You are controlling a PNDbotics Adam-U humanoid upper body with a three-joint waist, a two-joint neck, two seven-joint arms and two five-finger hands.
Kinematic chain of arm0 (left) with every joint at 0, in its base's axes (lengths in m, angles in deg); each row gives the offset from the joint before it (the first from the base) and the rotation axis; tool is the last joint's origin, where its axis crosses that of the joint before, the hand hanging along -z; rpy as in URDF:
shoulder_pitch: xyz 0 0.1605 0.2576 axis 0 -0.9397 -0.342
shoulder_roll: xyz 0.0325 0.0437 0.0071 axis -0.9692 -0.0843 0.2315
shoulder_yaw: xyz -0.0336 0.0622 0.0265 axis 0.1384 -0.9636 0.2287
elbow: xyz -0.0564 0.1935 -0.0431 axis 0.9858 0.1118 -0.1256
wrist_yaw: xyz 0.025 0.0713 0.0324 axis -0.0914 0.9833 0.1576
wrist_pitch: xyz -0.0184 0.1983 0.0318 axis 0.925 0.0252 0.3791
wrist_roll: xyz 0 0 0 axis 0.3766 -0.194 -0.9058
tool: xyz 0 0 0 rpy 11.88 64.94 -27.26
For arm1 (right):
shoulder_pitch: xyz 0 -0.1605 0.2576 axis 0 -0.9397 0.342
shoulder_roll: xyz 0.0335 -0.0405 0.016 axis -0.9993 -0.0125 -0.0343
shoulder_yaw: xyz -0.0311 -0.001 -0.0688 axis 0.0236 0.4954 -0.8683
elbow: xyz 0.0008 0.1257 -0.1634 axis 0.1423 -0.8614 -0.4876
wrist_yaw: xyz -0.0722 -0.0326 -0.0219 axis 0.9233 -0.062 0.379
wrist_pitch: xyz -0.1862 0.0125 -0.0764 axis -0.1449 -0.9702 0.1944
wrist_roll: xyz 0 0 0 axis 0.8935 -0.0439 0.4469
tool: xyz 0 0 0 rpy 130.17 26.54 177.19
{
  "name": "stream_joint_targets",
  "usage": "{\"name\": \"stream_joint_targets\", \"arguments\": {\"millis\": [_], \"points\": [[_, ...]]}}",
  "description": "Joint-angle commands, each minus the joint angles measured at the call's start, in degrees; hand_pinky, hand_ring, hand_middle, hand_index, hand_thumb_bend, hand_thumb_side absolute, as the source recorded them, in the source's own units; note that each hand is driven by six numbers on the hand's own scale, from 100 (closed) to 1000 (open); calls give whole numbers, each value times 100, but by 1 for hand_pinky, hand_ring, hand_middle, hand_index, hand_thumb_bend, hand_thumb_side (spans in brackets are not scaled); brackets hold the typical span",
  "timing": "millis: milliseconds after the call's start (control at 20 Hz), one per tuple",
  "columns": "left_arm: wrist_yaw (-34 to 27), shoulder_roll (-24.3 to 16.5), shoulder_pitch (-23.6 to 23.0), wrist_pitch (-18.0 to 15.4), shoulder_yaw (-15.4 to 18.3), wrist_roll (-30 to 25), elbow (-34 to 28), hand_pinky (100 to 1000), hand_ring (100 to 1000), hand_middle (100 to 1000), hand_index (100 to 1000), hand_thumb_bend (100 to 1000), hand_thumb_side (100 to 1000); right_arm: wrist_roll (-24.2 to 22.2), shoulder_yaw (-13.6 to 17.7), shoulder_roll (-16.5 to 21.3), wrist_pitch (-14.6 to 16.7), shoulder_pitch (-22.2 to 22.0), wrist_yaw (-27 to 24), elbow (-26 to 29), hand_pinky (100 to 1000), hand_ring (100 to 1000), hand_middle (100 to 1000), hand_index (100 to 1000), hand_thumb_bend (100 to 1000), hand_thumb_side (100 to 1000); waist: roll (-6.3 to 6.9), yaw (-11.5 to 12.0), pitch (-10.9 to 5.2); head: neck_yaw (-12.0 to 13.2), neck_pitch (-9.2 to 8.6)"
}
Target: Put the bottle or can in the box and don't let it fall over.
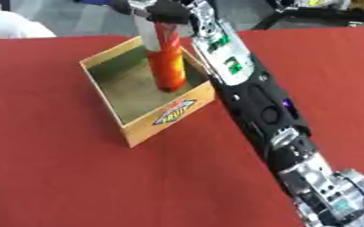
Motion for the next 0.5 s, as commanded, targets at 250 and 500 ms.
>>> {"name": "stream_joint_targets", "arguments": {"millis": [250, 500], "points": [[6, -113, 29, -4, 26, -16, -67, 718, 826, 761, 791, 426, 776, -141, 113, 132, 50, 83, 250, 84, 802, 850, 941, 908, 1000, 423, 23, -28, -114, 33, -39], [4, -118, 6, -5, 32, -15, -60, 719, 826, 761, 791, 426, 776, -95, 143, 224, 16, 42, 194, 230, 798, 846, 930, 902, 1000, 400, 31, -59, -160, 55, -8]]}}
